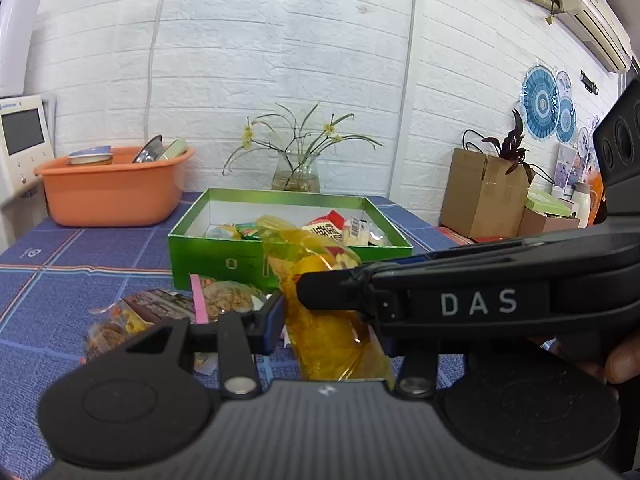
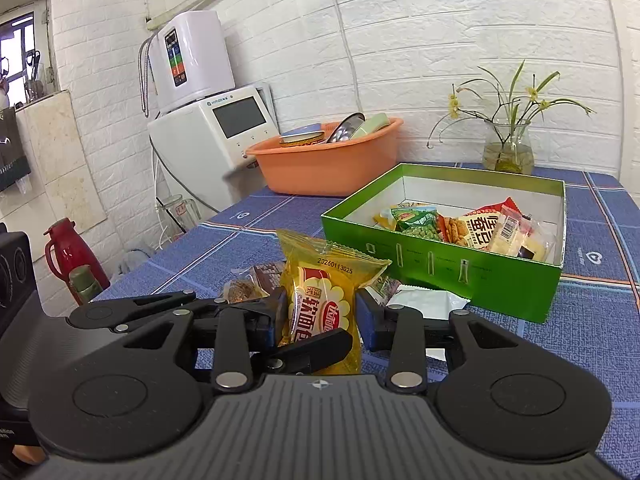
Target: Organize snacks
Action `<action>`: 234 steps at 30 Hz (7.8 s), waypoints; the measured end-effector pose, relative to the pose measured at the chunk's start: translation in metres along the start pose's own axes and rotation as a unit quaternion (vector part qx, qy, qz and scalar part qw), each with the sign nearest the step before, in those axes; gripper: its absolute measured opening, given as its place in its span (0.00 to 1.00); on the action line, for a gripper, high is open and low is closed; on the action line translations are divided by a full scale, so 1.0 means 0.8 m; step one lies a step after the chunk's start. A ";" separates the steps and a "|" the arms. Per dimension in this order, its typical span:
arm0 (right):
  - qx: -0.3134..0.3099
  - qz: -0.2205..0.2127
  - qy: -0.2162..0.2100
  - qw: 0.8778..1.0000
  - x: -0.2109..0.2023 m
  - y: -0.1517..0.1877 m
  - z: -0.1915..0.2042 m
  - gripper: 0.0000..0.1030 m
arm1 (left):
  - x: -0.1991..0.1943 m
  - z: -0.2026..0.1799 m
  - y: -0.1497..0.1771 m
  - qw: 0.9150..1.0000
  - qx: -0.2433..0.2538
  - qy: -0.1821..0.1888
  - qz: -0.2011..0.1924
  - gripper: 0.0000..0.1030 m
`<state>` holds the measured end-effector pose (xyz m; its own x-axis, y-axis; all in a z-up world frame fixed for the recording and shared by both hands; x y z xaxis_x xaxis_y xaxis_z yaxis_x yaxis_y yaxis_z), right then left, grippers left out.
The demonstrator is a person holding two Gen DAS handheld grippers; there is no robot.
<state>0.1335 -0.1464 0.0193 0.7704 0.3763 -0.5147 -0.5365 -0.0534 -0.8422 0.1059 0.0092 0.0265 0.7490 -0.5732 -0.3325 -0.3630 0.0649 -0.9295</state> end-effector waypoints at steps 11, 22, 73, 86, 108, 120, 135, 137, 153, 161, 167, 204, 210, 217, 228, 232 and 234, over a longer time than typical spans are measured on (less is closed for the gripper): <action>0.026 -0.051 -0.002 0.998 0.012 -0.016 -0.025 0.64 | 0.036 0.001 -0.036 1.000 0.028 -0.013 -0.001 0.48; 0.171 -0.080 0.059 0.980 0.084 -0.079 -0.154 0.61 | 0.213 0.012 -0.118 1.000 0.014 0.017 0.018 0.53; 0.071 -0.052 -0.013 0.996 0.035 -0.014 -0.048 0.57 | 0.039 0.027 -0.021 0.999 -0.039 0.032 -0.005 0.57; 0.198 -0.041 0.026 0.979 0.163 -0.088 -0.124 0.57 | 0.196 0.109 -0.093 0.995 -0.087 0.013 0.045 0.66; 0.197 0.075 -0.111 0.971 0.084 0.010 -0.036 0.99 | -0.032 0.170 0.029 0.985 -0.091 -0.144 -0.006 0.98; 0.240 0.181 -0.162 0.940 0.138 0.042 0.037 0.99 | -0.053 0.198 0.057 0.984 -0.105 -0.142 0.028 0.97; 0.271 0.184 -0.149 0.933 0.186 0.032 0.035 0.59 | 0.016 0.225 0.048 0.993 -0.087 0.001 0.080 0.84; 0.257 0.172 -0.144 0.940 0.177 0.033 0.036 0.56 | 0.011 0.225 0.050 0.992 -0.096 0.003 0.076 0.66; 0.206 0.113 -0.167 0.958 0.040 0.068 0.061 0.53 | -0.080 0.114 0.066 0.996 -0.056 0.048 0.053 0.48; 0.148 -0.002 -0.127 0.981 0.030 0.032 0.021 0.53 | -0.024 0.092 0.017 0.997 -0.029 0.074 0.016 0.47; 0.191 -0.061 -0.117 0.973 0.060 -0.001 -0.051 0.52 | 0.054 0.087 -0.037 0.997 -0.017 0.073 -0.002 0.46; 0.166 -0.061 -0.108 0.978 0.050 -0.023 -0.056 1.00 | 0.027 0.134 -0.021 0.981 -0.103 -0.150 -0.068 0.90; 0.140 -0.028 -0.050 0.988 0.077 0.009 -0.047 1.00 | 0.003 0.179 0.009 0.969 -0.175 -0.161 -0.067 0.90; 0.202 0.017 -0.065 0.977 0.100 0.036 -0.068 1.00 | 0.001 0.193 0.014 0.961 -0.212 -0.167 -0.064 0.90; 0.284 0.060 -0.035 0.956 0.112 0.053 -0.096 1.00 | 0.066 0.099 0.016 0.998 -0.019 -0.051 0.005 0.90; 0.295 0.059 -0.036 0.953 0.111 0.057 -0.105 1.00 | 0.091 0.091 0.017 0.998 0.010 -0.056 0.033 0.90; 0.289 0.052 -0.032 0.955 0.109 0.056 -0.108 1.00 | 0.100 0.097 0.017 0.998 0.004 -0.042 0.040 0.90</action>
<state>0.2065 -0.1956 -0.0776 0.6895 0.4533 -0.5649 -0.7242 0.4194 -0.5474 0.2044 0.0277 -0.0250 0.7609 -0.4961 -0.4183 -0.4196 0.1156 -0.9003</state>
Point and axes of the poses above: each gripper's, at about its wrist camera, not at the fingertips, and x roughly the way its jaws point, z to its left, y to its underside, the point moved 1 cm from there along x, roughly the way its jaws point, and after that the axes turned 9 degrees about y, right-handed, at the moved point
